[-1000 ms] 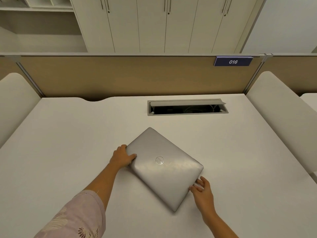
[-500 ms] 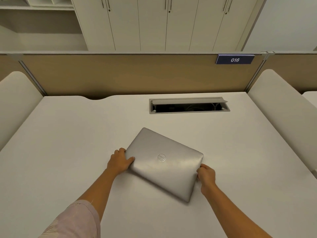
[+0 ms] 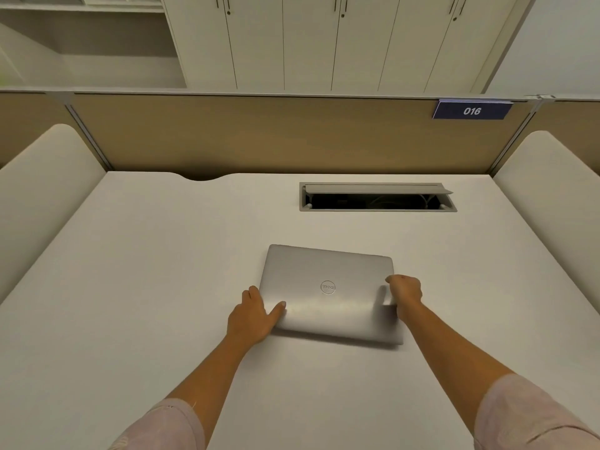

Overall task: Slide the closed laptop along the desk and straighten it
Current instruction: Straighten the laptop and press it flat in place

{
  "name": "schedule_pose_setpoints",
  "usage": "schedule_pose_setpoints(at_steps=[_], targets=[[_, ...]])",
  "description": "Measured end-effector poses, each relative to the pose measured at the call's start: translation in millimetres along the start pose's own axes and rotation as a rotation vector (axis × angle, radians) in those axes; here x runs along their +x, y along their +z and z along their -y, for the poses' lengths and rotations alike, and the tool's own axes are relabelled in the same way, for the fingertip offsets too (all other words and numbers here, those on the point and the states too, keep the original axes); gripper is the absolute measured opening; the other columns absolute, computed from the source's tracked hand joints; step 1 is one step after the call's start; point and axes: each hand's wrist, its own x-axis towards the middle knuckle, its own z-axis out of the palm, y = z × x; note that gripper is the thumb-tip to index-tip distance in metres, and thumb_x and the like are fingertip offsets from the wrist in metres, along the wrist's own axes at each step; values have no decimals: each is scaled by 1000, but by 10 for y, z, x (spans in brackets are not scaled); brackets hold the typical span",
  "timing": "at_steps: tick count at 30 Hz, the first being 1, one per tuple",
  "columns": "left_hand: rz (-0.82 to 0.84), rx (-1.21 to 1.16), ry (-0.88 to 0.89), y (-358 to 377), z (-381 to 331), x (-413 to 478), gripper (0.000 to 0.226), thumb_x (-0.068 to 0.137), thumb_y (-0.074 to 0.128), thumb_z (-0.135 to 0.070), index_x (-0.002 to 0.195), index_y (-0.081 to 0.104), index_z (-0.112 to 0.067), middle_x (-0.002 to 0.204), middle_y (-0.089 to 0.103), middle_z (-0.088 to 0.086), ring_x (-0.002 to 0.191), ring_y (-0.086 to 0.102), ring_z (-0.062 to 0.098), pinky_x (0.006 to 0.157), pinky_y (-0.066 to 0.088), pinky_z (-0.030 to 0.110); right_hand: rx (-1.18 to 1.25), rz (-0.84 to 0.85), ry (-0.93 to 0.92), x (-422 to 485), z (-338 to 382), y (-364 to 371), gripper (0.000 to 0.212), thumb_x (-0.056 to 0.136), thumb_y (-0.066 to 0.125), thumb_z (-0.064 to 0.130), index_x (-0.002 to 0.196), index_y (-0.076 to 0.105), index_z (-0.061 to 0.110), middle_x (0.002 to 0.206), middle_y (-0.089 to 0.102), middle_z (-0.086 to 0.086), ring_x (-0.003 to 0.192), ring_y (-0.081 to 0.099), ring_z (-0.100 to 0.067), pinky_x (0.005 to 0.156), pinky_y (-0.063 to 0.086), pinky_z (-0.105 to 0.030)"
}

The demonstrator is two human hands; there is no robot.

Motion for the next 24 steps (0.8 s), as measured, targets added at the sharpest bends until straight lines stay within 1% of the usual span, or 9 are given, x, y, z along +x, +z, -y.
schedule_pose_setpoints(at_steps=[4,6,9,11,13,15,17,21,24], targets=[[-59,8,-86,65,-158,-87,71,84,44,-67,120,39,-7,113,52,10,87,61,31,63,42,33,26,41,7,58,110,9,29,85,61,12,109,60,-5,123,60,-23,101,54,-37,90,45,-42],[-68,22,-116,107,-180,-121,72,84,42,-69,121,39,-7,112,51,10,87,61,31,62,43,33,6,70,-10,65,112,26,26,86,61,14,103,59,-5,123,60,-24,99,54,-37,89,44,-42],[-107,42,-143,158,-171,-153,71,84,39,-70,118,41,-7,111,53,10,89,59,29,63,45,34,-92,123,-92,10,20,32,38,86,59,17,117,54,-5,125,59,-23,99,55,-35,90,44,-42],[-172,99,-115,215,-153,-195,72,85,37,-69,121,43,-7,116,54,11,96,57,27,71,51,35,-203,151,-239,-67,-95,25,52,88,61,21,134,45,4,136,53,-16,115,51,-32,99,41,-41],[-226,173,-17,308,-135,-235,79,86,35,-68,137,37,-7,131,49,11,112,50,27,89,48,37,-384,128,-501,-168,-230,24,62,86,66,25,140,40,7,140,48,-16,128,44,-35,109,36,-47],[-194,140,51,392,-114,-260,85,88,34,-67,148,24,-8,148,36,15,132,38,30,109,36,39,-534,136,-754,-299,-405,57,65,85,68,30,140,41,7,142,48,-14,131,43,-34,111,32,-46],[-104,54,79,460,-118,-280,89,87,36,-68,153,10,-14,159,13,19,146,17,33,120,20,41,-678,231,-885,-414,-616,76,69,87,63,42,144,36,13,151,39,-9,140,33,-28,116,20,-44],[-64,36,168,540,-130,-352,90,78,35,-79,152,2,-39,161,-9,18,148,-5,37,121,7,46,-867,378,-1025,-428,-1048,1,71,90,40,62,150,15,33,160,9,9,148,4,-12,120,-3,-38],[-45,111,196,549,-124,-356,82,78,34,-79,149,7,-48,163,-7,9,146,-4,41,119,13,51,-937,371,-1085,-329,-1159,-85,61,96,31,55,149,3,40,159,-2,17,148,-2,-9,119,-7,-32]])
